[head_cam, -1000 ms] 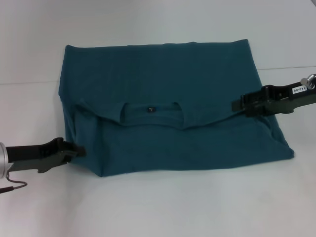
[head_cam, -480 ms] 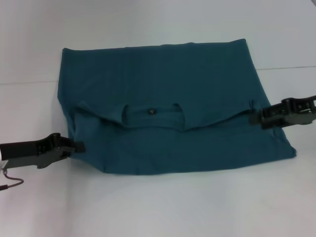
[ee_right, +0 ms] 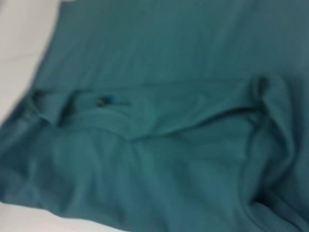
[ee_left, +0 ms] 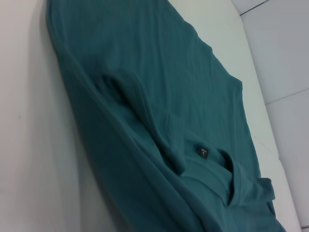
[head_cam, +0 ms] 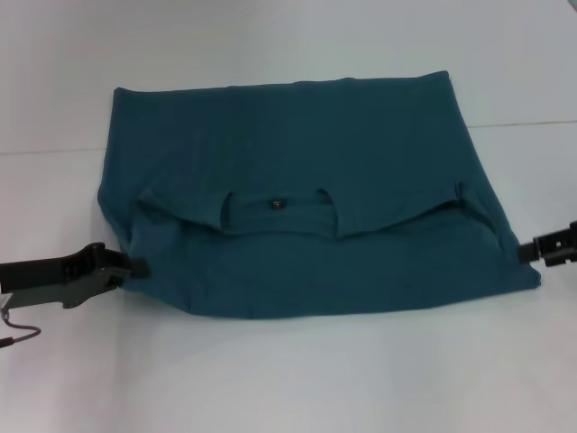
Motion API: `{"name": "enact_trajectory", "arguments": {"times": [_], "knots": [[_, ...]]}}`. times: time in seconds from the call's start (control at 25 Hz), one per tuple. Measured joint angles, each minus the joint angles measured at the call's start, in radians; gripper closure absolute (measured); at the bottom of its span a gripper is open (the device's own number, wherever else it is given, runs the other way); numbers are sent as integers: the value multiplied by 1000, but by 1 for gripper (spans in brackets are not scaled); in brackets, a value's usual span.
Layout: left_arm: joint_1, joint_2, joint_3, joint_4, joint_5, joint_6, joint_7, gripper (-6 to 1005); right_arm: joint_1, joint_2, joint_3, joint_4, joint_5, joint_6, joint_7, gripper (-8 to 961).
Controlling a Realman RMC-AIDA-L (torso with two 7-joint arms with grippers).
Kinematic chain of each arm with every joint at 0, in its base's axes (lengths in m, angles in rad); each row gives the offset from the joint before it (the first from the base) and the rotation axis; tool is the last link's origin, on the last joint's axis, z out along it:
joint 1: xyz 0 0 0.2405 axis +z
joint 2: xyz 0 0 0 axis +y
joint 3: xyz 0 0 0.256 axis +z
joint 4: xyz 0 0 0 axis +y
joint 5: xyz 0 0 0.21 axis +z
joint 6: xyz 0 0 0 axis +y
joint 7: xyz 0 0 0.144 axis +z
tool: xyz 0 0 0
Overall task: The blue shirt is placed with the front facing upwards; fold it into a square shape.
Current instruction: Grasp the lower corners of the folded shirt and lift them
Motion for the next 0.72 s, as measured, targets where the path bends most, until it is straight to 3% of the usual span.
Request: {"name": "enact_trajectory", "arguments": {"times": [0.48,0.72], "knots": [[2,-2,0,-1,0,-4,-10,959,10,66,-5,0,-149,158,-101,372],[3,-6,0,-2,0,-15,-10,959,18,86,-7,-1,-182,193,-109,373]]}}
